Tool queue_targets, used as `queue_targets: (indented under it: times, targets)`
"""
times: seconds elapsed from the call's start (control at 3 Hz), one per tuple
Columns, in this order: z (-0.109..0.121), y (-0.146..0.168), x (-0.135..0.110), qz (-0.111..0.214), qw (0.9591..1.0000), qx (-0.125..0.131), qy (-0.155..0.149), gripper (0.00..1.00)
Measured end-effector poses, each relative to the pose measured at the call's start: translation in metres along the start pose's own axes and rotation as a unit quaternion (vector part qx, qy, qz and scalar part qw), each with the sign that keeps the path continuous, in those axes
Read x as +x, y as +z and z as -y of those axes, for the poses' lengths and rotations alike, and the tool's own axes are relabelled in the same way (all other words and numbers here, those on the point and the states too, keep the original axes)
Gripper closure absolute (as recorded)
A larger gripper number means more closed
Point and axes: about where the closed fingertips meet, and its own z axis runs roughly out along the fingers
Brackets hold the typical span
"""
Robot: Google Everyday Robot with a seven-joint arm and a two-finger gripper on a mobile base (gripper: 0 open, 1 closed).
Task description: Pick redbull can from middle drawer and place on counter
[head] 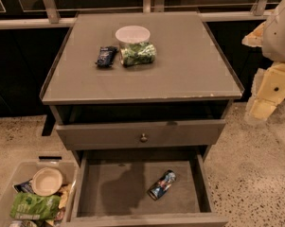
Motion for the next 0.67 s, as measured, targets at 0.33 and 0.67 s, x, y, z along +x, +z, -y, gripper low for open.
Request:
queue_targets:
  times: [0.33,0.67]
  targets:
    - [0.0,0.0,0.0,0.0,1.0,0.0,0.0,0.0]
    - [-0.016,0.018,0.01,0.007,0.9998,-0.012,0.017,0.0]
